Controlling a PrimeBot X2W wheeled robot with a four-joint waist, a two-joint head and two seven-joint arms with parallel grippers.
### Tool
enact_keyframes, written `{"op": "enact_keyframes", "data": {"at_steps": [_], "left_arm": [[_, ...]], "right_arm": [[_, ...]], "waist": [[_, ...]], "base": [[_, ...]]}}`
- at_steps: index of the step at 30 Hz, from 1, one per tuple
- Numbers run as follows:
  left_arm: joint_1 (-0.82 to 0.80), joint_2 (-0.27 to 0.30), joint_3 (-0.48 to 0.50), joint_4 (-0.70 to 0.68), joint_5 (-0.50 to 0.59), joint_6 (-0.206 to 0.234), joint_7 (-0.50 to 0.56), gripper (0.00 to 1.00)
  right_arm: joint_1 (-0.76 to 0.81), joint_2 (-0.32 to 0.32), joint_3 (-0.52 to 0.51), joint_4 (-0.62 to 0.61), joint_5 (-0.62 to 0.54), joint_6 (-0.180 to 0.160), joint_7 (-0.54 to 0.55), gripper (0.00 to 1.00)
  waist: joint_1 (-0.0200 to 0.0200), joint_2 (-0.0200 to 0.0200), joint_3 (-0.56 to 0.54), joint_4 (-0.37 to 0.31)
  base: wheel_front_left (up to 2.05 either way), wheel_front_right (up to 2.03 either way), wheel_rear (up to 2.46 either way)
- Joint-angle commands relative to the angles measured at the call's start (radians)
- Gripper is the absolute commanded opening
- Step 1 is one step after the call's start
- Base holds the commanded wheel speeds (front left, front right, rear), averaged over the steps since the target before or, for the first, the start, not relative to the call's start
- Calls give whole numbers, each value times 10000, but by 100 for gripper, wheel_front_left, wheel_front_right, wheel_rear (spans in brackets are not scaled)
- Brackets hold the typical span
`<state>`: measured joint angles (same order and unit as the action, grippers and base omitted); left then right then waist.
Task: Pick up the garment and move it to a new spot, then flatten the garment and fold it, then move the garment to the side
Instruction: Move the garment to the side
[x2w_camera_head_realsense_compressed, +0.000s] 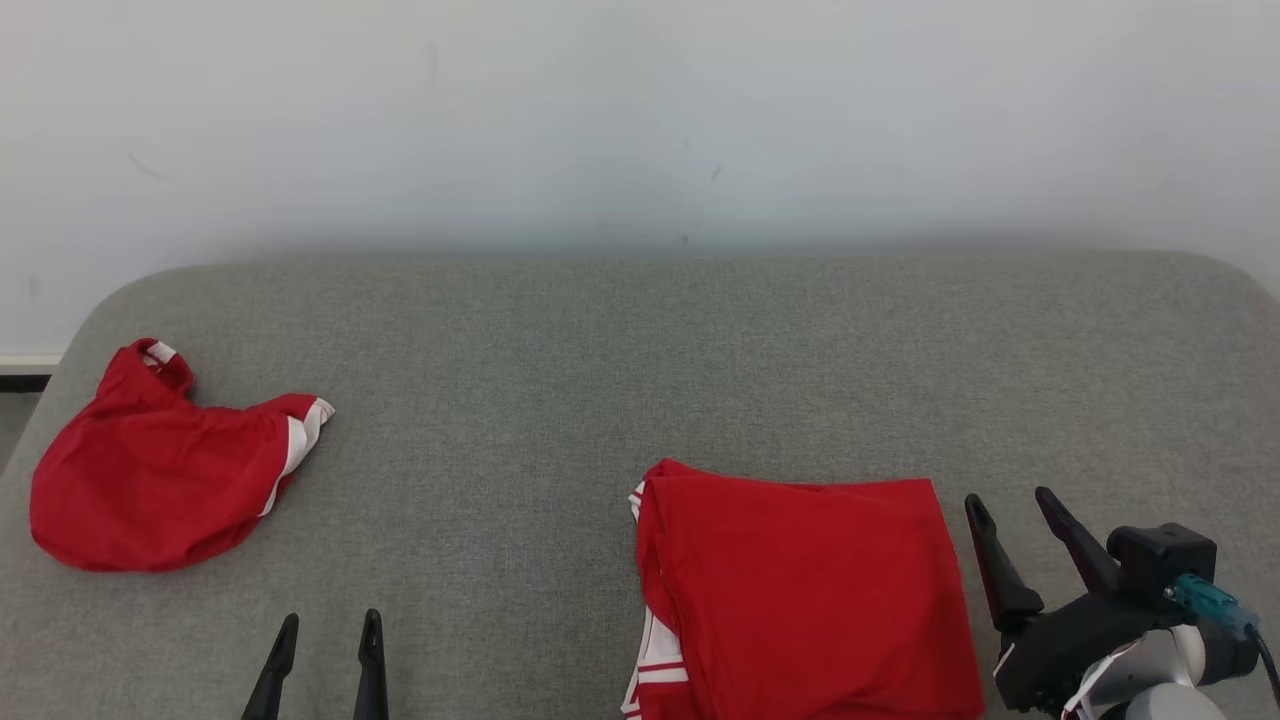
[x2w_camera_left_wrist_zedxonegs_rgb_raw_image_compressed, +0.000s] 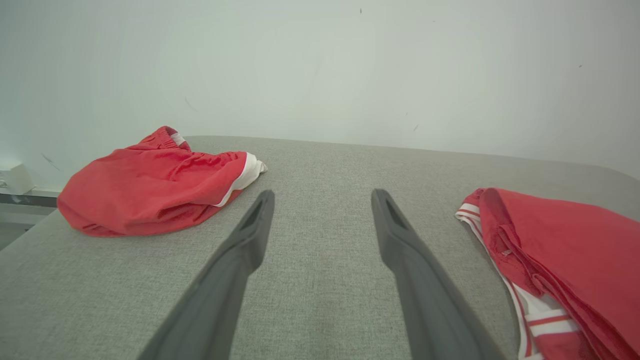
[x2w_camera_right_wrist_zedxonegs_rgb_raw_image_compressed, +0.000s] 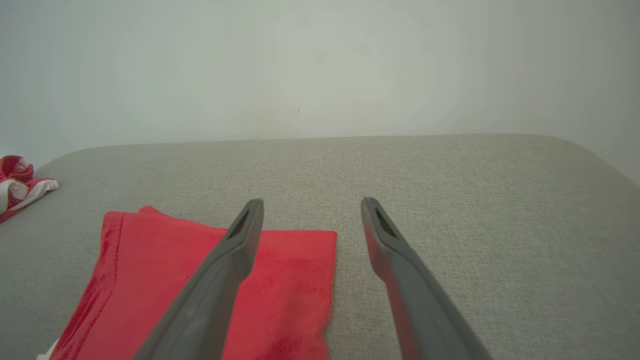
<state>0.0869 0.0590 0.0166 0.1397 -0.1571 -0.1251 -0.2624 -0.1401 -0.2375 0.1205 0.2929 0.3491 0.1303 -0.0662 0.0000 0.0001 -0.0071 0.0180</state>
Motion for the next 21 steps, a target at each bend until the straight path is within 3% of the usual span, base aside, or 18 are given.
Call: {"op": "enact_keyframes", "data": {"at_steps": [1, 12, 21], "left_arm": [[-93, -18, -13, -2, 77, -58, -34, 100], [-558, -60, -174, -8, 27, -15, -34, 100], [-849, -80, -265, 83, -62, 58, -34, 100]], "right_arm": [[-171, -113, 44, 247, 13, 5, 105, 100], [-1440, -245, 412, 2584, 377, 5, 364, 100], [-1501, -26, 869, 3754, 1063, 5, 432, 100]], "waist": [[0, -1, 124, 107], [0, -1, 858, 489], [0, -1, 1125, 556]], "base": [[0, 0, 0], [0, 0, 0], [0, 0, 0]]}}
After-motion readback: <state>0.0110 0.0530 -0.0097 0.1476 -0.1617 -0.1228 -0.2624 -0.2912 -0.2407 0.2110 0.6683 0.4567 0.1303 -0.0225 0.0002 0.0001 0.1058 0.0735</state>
